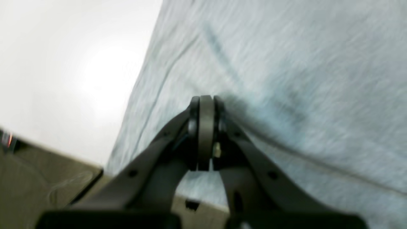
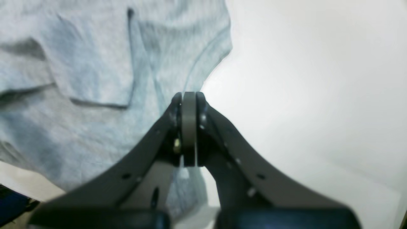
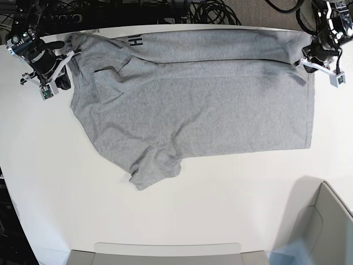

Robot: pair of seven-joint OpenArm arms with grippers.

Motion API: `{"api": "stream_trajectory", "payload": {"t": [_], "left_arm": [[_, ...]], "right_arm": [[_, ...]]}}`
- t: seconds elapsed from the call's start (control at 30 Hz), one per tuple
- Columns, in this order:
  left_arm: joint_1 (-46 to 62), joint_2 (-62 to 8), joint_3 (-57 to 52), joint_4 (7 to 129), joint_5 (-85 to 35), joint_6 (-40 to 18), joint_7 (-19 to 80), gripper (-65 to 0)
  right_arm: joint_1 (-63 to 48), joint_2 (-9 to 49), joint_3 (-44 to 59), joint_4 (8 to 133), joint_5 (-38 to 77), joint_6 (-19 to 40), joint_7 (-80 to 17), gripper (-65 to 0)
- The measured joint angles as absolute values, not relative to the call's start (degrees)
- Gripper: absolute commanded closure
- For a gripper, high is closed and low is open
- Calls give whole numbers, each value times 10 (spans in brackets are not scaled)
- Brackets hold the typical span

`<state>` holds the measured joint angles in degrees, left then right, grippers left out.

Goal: Fold the T-shirt properly
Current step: 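Drag the folded shirt back toward the robot with both grippers, then reach the right gripper down and grasp the shirt's hem corner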

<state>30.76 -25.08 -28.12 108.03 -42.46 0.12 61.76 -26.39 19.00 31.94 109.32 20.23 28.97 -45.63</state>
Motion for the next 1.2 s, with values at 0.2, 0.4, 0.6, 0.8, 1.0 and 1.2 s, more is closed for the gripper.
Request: {"api": "stream_trajectory", "payload": {"t": [0.2,0.4,0.6,0.8,1.0,1.2], "left_arm": [[239,-246,-282,1080,-424,1,630,0],[188,-222,-282,1080,-424,0,673,0],[181,-211,-281,1079,-424,0,675,0],[183,-210,-281,1079,-422,1,675,0],[181,-211,-281,1076,-423,1,675,0],[160,-211,-281,1040,-421,2,677,0]], "right_arm": [[-98,213,236,1024,196,288,-449,-48],[119,186,70,788,75,292,-450,0],[239,131,57,559,4,288,-363,0],[198,146,64,552,11,283,-342,0],[50,168,67,767,-3,279,-420,0],[40,160,63,839,-13,287,-464,-58]]}}
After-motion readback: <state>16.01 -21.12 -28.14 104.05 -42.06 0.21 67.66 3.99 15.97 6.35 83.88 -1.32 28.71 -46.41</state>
